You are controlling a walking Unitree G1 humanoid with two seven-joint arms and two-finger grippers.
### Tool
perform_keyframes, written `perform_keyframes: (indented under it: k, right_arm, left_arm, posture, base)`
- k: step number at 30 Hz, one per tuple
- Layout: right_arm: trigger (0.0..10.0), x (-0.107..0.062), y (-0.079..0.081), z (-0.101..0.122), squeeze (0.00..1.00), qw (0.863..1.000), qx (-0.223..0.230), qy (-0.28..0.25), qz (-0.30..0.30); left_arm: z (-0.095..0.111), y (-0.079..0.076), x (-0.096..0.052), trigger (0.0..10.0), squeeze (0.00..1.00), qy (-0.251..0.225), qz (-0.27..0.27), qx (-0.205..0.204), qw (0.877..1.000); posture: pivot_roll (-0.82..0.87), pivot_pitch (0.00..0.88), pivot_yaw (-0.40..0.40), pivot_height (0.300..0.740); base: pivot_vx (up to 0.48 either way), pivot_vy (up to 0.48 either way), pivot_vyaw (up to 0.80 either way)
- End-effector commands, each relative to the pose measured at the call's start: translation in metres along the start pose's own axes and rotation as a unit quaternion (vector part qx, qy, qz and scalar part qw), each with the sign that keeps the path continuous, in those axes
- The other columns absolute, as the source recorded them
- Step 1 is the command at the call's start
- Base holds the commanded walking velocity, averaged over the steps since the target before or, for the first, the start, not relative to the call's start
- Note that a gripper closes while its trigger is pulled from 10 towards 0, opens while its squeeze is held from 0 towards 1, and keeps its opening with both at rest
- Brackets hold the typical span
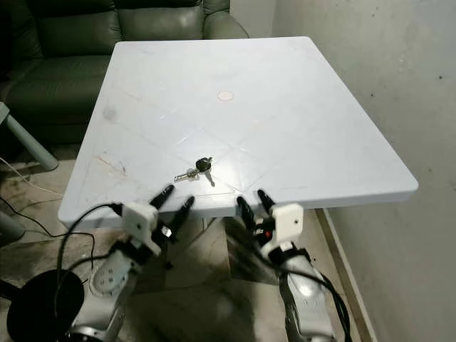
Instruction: Hang keys on a hook
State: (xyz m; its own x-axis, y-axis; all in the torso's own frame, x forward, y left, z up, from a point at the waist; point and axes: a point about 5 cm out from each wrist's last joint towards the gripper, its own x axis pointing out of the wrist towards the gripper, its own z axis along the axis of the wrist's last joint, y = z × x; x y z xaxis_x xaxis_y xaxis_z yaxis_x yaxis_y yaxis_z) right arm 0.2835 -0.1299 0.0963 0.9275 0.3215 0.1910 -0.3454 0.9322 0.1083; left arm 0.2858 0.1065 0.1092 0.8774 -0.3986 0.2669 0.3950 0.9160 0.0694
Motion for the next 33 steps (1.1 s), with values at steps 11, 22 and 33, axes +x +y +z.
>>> perform_keyframes:
  k: [11,22,33]
  right_arm:
    - [10.0,0.014,-0.021,0.012,0.0,0.998,-0.054,0.028,-0.031]
    - [10.0,0.013,-0.032,0.015,0.0,0.994,-0.089,0.039,-0.055]
    - [10.0,0.013,-0.032,0.02,0.0,0.993,-0.103,0.036,-0.051]
  left_arm:
    - [0.006,0.065,0.001,10.0,0.0,0.064,0.153,-0.03,0.986]
    - [0.014,0.079,0.01,10.0,0.0,0.09,0.218,-0.045,0.971]
    - [0.019,0.058,0.002,10.0,0.0,0.077,0.159,-0.041,0.983]
  posture:
    - [0.01,0.077,-0.035,0.74]
    - [0.01,0.065,-0.033,0.74]
    - [0.01,0.075,-0.033,0.74]
  base:
    - [0.0,0.0,0.0]
    - [0.0,0.0,0.0]
    - [0.0,0.0,0.0]
